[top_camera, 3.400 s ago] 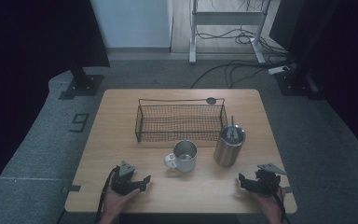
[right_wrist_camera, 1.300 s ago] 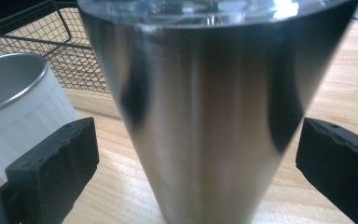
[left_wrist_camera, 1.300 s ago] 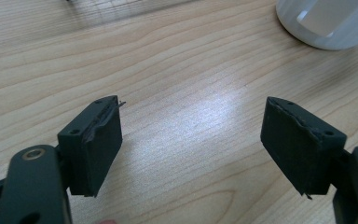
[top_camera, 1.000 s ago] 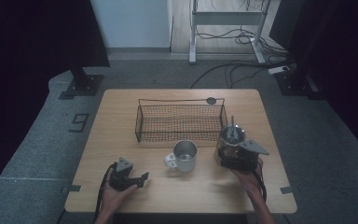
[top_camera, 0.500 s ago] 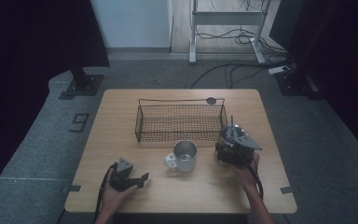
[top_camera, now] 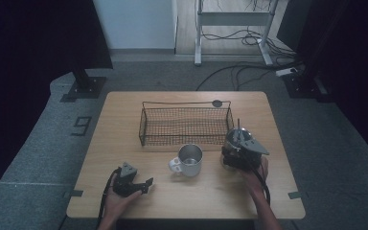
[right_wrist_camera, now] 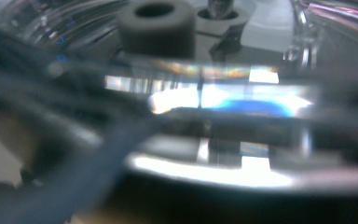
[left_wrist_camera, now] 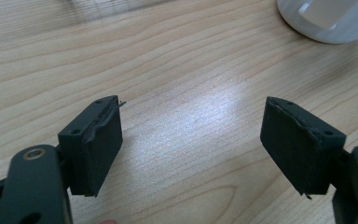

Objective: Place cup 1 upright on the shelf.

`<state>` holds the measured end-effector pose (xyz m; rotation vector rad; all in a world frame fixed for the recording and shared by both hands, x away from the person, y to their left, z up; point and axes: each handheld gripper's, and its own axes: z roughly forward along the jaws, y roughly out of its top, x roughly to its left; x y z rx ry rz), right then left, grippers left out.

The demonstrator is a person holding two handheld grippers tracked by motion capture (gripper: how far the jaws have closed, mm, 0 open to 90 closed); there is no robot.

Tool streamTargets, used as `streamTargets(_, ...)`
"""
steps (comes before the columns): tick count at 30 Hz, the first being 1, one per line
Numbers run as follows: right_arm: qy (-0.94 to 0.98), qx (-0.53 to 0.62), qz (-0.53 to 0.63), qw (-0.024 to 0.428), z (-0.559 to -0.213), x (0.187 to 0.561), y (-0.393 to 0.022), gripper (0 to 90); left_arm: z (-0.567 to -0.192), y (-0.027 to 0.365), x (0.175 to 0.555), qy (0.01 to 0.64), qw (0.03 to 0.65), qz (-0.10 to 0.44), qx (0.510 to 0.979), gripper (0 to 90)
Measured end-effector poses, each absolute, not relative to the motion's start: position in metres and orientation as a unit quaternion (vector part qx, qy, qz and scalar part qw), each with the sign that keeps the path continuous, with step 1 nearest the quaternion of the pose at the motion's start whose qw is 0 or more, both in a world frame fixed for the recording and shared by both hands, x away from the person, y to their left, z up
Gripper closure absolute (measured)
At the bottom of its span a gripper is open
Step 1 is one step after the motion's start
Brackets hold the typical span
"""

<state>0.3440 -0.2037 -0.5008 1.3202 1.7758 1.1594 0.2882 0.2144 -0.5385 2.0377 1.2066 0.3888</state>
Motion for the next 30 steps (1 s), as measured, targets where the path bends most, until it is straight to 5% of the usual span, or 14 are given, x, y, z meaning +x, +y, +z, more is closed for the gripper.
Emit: streamTargets(30,0.676,0.483,0.461,0.311,-0.488,0.339,-0.208,3.5,-0.539,0.216,0.288,0.47,0.362,0.149,0.791,21.3)
